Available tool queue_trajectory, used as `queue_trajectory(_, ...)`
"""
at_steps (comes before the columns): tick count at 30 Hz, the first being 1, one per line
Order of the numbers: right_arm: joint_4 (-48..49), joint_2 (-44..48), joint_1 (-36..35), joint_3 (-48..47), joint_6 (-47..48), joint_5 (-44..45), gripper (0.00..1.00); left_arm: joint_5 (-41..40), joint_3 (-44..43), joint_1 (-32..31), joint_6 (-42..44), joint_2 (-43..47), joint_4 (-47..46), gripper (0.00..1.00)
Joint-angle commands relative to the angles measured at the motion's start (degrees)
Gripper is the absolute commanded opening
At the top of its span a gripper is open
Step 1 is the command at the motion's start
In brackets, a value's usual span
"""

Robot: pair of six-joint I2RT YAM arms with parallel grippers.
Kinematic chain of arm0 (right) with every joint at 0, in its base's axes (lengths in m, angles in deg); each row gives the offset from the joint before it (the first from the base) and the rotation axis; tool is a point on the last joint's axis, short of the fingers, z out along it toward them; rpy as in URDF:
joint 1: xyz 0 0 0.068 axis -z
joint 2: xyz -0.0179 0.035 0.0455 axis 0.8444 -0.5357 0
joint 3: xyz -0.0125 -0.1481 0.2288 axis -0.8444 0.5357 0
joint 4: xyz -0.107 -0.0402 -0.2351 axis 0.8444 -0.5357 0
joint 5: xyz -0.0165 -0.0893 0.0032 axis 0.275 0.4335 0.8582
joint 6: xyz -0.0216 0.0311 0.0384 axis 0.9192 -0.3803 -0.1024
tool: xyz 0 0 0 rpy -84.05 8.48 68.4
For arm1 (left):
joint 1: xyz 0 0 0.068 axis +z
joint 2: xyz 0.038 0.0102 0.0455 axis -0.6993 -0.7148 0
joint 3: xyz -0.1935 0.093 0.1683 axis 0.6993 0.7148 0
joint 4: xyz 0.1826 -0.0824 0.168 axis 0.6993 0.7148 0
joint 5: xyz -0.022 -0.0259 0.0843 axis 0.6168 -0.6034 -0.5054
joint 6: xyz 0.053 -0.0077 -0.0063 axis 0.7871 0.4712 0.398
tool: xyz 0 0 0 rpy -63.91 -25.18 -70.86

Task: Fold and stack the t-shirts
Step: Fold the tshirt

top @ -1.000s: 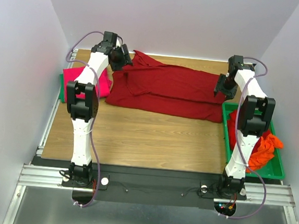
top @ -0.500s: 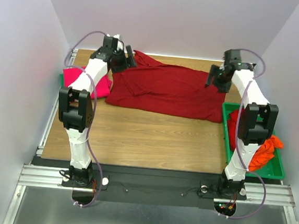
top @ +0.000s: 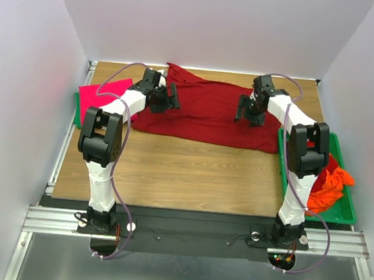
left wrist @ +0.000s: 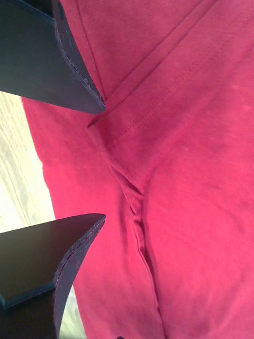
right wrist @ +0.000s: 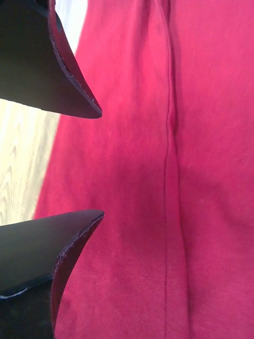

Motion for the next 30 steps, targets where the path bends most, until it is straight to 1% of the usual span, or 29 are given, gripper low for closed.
queue_trajectory(1, 2.8, 0.0, 0.2, 5.1, 0.0, 1.0, 0.75, 0.3, 5.7, -0.2, 1.2, 1.4, -4.1, 0.88)
queue_trajectory(9, 3.8, 2.7, 0.1, 14.5, -0.7, 0.7, 0.75, -1.3, 15.8, -0.2, 1.4, 5.2, -7.3, 0.88)
queue_trajectory(14, 4.4, 6.6, -0.6, 21.0, -0.9, 0.5, 0.75, -2.4, 23.5, -0.6, 0.8, 8.9, -9.7, 0.89)
queue_trajectory(18, 4.6, 11.2, -1.0, 27.8, -1.1, -0.2, 0.75, -3.5, 29.7, -1.2, -0.1, 14.0, -11.1, 0.88)
queue_trajectory(21, 4.7, 15.0, -1.3, 31.9, -1.9, -1.0, 0.75, -3.9, 36.6, -1.7, -2.5, 18.1, -11.5, 0.89)
queue_trajectory(22, 4.7, 16.0, -1.3, 32.7, -2.0, -1.3, 0.75, -4.1, 36.6, -1.9, -2.5, 19.2, -11.5, 0.88)
queue_trajectory(25, 4.7, 19.9, -1.6, 36.9, -3.4, -1.9, 0.75, -5.1, 43.4, -2.6, -4.7, 24.0, -11.4, 0.89)
queue_trajectory(30, 5.0, 25.7, -2.0, 42.3, -6.5, -4.2, 0.75, -5.5, 51.1, -3.3, -8.2, 31.3, -11.4, 0.89)
